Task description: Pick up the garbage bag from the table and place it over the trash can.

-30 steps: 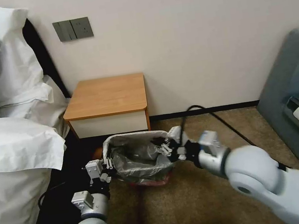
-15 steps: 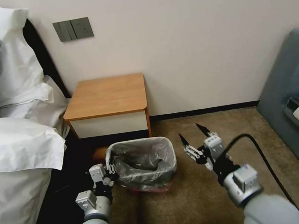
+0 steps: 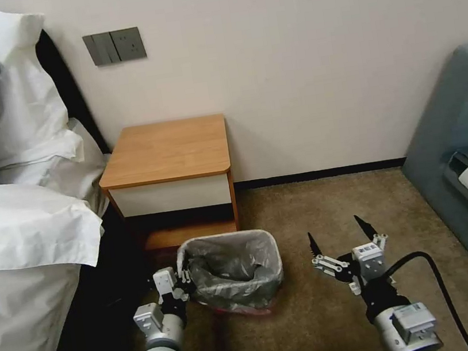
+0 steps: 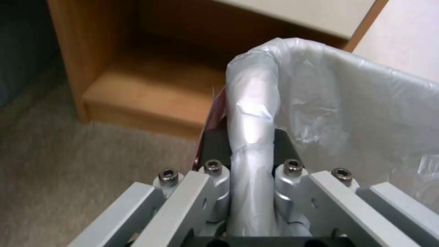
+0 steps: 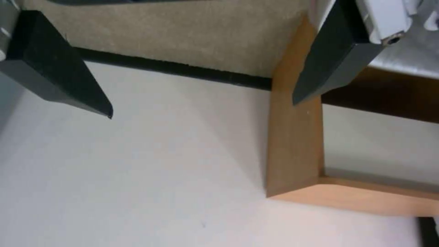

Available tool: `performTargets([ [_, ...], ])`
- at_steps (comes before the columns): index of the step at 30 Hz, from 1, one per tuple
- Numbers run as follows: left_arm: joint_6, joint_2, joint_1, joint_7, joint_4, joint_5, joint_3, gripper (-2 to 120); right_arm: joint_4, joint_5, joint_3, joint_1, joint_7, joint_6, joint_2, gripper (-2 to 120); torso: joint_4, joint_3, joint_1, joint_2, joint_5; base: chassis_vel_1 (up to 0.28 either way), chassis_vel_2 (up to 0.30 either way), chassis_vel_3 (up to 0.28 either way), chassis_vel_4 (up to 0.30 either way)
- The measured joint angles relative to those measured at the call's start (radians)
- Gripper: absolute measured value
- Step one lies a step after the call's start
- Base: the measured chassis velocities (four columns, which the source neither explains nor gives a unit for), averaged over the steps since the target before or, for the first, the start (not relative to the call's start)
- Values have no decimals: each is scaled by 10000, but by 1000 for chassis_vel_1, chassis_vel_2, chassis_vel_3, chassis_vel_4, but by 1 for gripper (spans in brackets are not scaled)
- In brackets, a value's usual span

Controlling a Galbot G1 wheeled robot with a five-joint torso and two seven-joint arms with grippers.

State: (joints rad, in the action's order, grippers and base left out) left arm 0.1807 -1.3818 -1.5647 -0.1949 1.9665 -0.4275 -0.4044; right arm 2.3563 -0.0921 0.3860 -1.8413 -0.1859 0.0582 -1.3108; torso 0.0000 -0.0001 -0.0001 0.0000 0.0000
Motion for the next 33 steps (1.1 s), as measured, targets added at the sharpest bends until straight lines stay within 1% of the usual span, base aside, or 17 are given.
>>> performTargets([
  [7, -14, -53, 10, -69, -359, 46, 177, 7, -87, 33, -47, 103, -41, -83, -150, 100, 0, 0, 0, 0, 1, 0, 0, 0, 0],
  [12, -251, -128, 40, -78, -702, 177, 275, 7, -131, 66, -102, 261, -142, -84, -68, 100, 2, -1, 0, 1, 6, 0, 0, 0, 0],
  [19, -265, -168, 12, -249, -705, 439, 365, 7, -195, 109, -78, 314, -174, -111, -5, 100, 2, -1, 0, 1, 2, 0, 0, 0, 0],
  [20, -262, -169, 12, -292, -694, 500, 378, 9, -215, 110, -78, 319, -174, -130, -8, 100, 1, -1, 0, 1, 1, 0, 0, 0, 0],
  [21, -259, -169, 12, -347, -682, 586, 388, 14, -248, 110, -82, 324, -176, -159, -16, 100, 1, 0, 0, 1, 0, 0, 0, 0, 0],
  [22, -259, -169, 12, -347, -682, 586, 388, 14, -248, 110, -82, 324, -176, -159, -16, 100, 1, 0, 0, 1, 0, 0, 0, 0, 0],
  [26, -278, -166, -7, -386, -595, 884, 443, 30, -325, 107, -119, 309, -176, -288, -20, 100, -1, 1, 0, 1, -4, 0, 0, 0, 0],
  [27, -278, -166, -7, -386, -595, 884, 443, 30, -325, 107, -119, 309, -176, -288, -20, 100, -1, 1, 0, 1, -4, 0, 0, 0, 0],
  [30, -280, -161, -41, -399, -448, 1155, 496, 46, -355, 105, -144, 296, -193, -368, -15, 100, -2, 2, 1, 0, -6, 0, 0, 0, 0],
  [32, -296, -158, -45, -400, -437, 1202, 496, 47, -356, 105, -145, 293, -194, -373, -14, 100, -3, 2, 1, 0, -6, 0, 0, 0, 0],
  [33, -371, -141, -70, -401, -385, 1382, 498, 56, -356, 105, -155, 279, -195, -384, -13, 100, -3, 2, 1, -1, -4, 0, 0, 0, 0],
])
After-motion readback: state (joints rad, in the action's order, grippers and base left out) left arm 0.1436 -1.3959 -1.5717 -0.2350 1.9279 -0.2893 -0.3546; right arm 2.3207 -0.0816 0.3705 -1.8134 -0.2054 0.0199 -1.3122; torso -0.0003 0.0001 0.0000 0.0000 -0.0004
